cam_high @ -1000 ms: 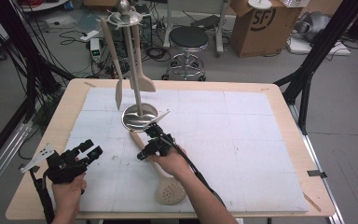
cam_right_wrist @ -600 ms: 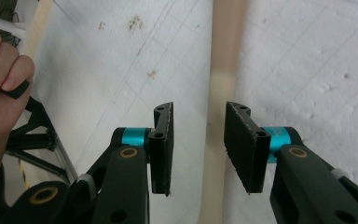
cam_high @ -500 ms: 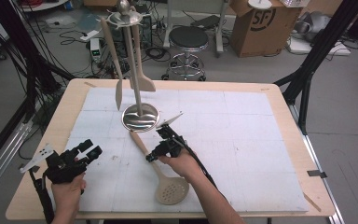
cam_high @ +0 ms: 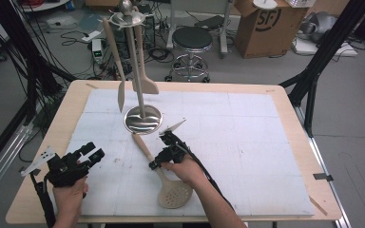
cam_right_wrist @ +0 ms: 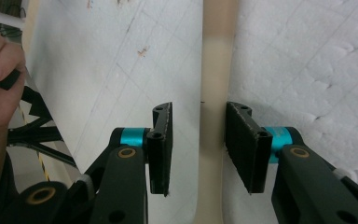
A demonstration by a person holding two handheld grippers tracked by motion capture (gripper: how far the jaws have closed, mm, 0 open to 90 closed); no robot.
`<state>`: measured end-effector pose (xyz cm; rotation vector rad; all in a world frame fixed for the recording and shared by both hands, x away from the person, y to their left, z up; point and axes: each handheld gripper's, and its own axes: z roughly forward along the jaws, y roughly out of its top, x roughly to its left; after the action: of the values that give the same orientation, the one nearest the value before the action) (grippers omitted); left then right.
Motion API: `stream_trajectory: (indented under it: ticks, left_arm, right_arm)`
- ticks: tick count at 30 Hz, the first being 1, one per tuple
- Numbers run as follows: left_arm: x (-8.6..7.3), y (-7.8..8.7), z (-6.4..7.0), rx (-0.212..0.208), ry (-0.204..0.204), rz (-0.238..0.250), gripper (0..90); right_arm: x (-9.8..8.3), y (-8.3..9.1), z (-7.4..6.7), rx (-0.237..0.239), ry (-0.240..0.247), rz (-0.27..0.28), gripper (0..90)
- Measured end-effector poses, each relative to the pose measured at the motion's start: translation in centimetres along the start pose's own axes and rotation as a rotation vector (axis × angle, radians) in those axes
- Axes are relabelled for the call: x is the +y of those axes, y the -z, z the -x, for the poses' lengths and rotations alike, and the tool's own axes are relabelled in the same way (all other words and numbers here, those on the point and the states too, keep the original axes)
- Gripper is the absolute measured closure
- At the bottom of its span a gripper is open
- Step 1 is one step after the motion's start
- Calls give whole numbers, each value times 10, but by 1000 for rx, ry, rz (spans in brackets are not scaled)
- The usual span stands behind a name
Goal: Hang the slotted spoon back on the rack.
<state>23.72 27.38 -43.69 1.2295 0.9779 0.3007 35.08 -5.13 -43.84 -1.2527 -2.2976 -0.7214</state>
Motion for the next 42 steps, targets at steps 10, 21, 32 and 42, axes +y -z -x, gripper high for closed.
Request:
stream_trajectory:
  ticks: [10, 21, 32, 42]
  left_arm:
    - [0, 0, 1, -1, 1, 1, 302]
    - [-1, -4, 1, -3, 0, -8, 303]
    - [-2, -3, 0, 3, -3, -13, 303]
    - [-2, -1, 0, 6, -5, -14, 305]
  right_arm:
    - [-2, -7, -7, -73, 28, 8, 721]
    - [-5, -9, -15, -148, 82, 20, 759]
    - [-9, -7, -10, -112, 107, 43, 782]
    - [-17, 5, 6, 13, 86, 72, 787]
